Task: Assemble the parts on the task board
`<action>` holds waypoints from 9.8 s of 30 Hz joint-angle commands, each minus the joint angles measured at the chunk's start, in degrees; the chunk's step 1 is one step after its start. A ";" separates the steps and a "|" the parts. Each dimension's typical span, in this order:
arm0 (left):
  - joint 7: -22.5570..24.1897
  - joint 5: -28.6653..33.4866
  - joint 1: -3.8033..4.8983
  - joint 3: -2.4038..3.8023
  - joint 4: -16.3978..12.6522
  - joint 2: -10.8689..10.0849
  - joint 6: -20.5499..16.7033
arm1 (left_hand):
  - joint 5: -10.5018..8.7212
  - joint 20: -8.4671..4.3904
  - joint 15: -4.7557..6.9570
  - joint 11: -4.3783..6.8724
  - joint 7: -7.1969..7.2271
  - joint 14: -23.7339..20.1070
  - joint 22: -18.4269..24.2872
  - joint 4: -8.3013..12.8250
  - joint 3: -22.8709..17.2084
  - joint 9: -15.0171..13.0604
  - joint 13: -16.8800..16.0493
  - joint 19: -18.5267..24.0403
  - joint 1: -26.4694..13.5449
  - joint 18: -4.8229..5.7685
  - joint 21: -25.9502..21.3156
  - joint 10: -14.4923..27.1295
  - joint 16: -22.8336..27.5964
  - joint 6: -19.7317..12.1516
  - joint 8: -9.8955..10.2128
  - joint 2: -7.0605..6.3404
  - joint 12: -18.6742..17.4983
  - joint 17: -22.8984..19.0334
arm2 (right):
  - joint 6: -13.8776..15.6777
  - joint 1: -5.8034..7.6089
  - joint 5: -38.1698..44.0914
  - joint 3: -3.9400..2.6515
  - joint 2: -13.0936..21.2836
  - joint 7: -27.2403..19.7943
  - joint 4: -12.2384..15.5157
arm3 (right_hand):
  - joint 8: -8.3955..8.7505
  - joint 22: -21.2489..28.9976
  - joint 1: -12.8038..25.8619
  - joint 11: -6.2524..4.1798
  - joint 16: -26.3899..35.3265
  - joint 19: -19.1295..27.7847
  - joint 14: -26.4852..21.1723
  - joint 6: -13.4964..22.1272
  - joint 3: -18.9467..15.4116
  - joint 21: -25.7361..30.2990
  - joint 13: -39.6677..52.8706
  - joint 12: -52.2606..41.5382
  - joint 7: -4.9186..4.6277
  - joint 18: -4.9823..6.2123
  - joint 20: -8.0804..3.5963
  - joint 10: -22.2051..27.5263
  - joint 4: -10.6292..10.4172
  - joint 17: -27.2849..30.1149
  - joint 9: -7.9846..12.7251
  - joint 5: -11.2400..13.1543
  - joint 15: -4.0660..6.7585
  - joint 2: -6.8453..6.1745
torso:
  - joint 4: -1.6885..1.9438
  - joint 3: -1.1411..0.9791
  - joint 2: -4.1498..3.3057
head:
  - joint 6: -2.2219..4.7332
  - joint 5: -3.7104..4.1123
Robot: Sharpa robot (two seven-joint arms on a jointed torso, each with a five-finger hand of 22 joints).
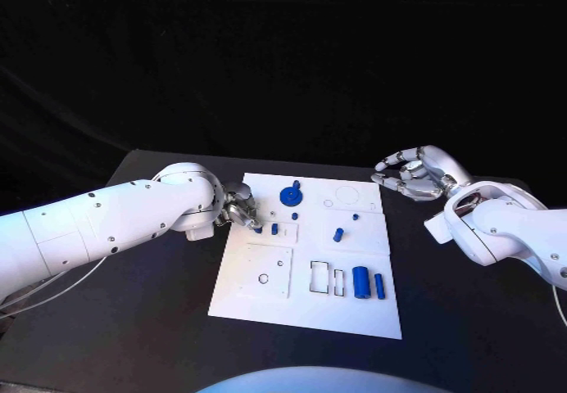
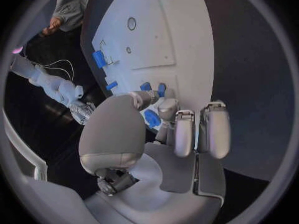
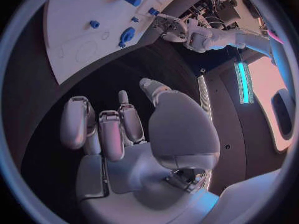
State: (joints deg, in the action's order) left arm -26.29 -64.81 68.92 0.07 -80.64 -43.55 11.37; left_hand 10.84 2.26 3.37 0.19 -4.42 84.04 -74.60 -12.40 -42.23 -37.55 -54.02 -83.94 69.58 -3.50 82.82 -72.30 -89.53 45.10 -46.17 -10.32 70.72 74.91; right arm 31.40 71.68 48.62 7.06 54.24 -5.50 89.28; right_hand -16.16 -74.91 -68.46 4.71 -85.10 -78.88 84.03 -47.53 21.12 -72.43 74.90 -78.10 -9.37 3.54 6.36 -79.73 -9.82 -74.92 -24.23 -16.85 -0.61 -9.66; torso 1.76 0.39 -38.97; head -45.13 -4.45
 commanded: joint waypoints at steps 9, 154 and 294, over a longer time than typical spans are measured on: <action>-0.23 -0.22 -0.21 -0.13 -0.02 0.37 1.41 | 0.20 -0.21 0.43 0.02 0.04 5.68 -0.02 9.60 -10.03 -0.04 0.07 -0.37 0.11 0.35 0.22 -0.45 -0.10 0.39 -0.16 0.15 -0.08 13.99 | -0.26 -0.10 0.18 0.00 -0.02 -0.42 0.04 | -0.34 -1.42 0.13 -0.37 0.38 -0.05 2.80 0.45 0.14 0.37 1.86 0.08 0.13 1.02 -0.22 0.03 -0.32 -0.98 -0.10 -0.17 0.53 0.42 | 0.00 -0.01 0.01 | -0.03 0.01; 20.74 -27.84 -1.33 -1.65 7.98 12.31 -12.02 | 0.64 4.19 -4.25 -5.95 -4.83 -4.32 28.59 7.31 8.96 21.14 47.10 8.16 11.83 -4.54 -19.17 20.80 14.49 -0.28 19.90 -4.21 -42.90 -24.48 | -1.20 -0.57 1.80 0.04 -0.53 -1.36 -1.10 | 0.20 10.05 -3.56 -0.89 10.85 7.66 -1.25 -1.41 6.60 18.32 -37.34 40.42 0.46 4.12 -0.82 18.43 1.01 13.90 0.27 0.78 1.12 -0.81 | 0.00 -0.03 -0.08 | 1.07 2.19; 19.80 -21.74 -4.29 2.62 2.00 5.87 -21.25 | 0.36 2.97 -3.42 -5.04 -4.54 -3.46 23.00 11.09 3.72 23.70 49.74 6.40 9.35 -3.68 -14.78 10.81 13.35 8.45 23.90 -2.32 -48.86 -28.89 | -1.06 -1.16 1.63 0.03 -0.59 -1.71 -1.54 | 0.03 10.08 -3.19 -0.98 11.23 7.50 -1.26 -1.97 6.76 18.52 -37.98 40.74 0.57 4.14 -0.84 17.95 0.92 14.26 0.17 0.48 1.17 -0.64 | 0.12 0.04 0.10 | 1.42 2.43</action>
State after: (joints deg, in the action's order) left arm -6.12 -87.70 64.60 2.64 -78.20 -37.60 -9.06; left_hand 11.30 5.43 -0.42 -4.81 -9.01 80.46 -51.52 -1.57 -38.35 -13.88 -4.36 -77.32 78.85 -7.51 67.74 -61.15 -76.05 53.18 -22.48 -12.81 22.22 46.13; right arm 30.40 70.58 49.83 7.10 53.64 -6.62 87.76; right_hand -16.16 -64.84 -72.09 4.01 -74.22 -71.40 83.22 -49.24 27.53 -54.14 36.97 -37.58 -8.88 7.09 5.45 -61.83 -8.94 -60.71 -24.05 -16.18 0.62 -10.27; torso 1.86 0.40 -38.75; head -43.81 -1.97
